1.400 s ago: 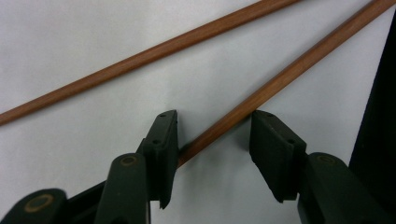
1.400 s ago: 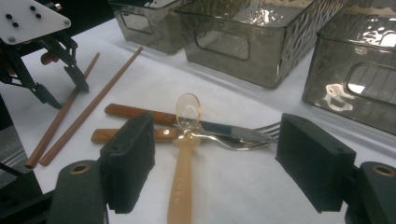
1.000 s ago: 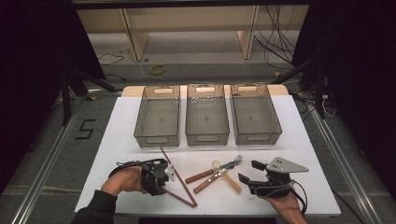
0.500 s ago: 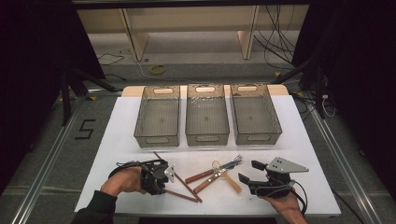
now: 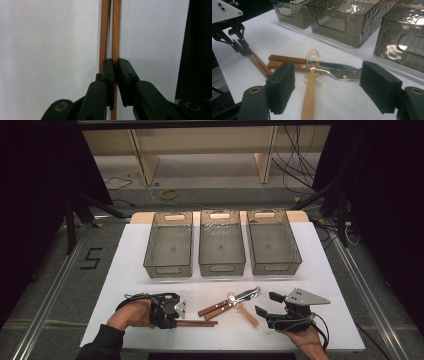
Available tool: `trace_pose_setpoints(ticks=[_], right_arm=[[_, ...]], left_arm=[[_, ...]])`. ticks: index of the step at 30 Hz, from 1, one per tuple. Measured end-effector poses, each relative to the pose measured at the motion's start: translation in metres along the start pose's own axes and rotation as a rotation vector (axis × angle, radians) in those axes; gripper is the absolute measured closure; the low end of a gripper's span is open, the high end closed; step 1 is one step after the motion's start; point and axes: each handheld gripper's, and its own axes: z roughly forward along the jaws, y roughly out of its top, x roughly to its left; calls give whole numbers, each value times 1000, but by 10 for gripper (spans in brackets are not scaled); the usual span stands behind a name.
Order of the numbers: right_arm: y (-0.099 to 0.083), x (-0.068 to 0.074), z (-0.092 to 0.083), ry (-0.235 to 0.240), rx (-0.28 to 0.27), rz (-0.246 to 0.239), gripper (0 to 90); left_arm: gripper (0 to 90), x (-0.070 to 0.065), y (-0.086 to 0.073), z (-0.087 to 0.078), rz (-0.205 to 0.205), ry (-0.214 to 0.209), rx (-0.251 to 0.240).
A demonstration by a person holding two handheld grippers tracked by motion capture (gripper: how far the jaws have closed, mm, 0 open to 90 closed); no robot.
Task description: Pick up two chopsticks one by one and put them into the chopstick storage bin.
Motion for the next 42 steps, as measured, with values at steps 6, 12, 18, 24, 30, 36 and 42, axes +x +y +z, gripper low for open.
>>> trace_pose_setpoints(ticks=[6,12,18,24,30,36,42], right_arm=[[0,0,0,0,4,2,290],[0,0,0,2,0,0,290],[0,0,0,2,2,1,290],[0,0,0,3,3,11,290],[0,-1,0,5,1,15,290],[0,-2,0,5,0,20,290],[0,-2,0,8,-2,17,290]], left_arm=[[835,-1,-1,0,0,-4,-7],[837,-2,-3,-2,0,-12,-13],[837,-4,-2,-9,3,-4,-48],[837,-2,-1,-21,-38,18,-102],[837,6,0,-30,-143,81,-167],[837,15,-1,-39,-244,127,-240],[837,28,-3,-50,-337,179,-296]])
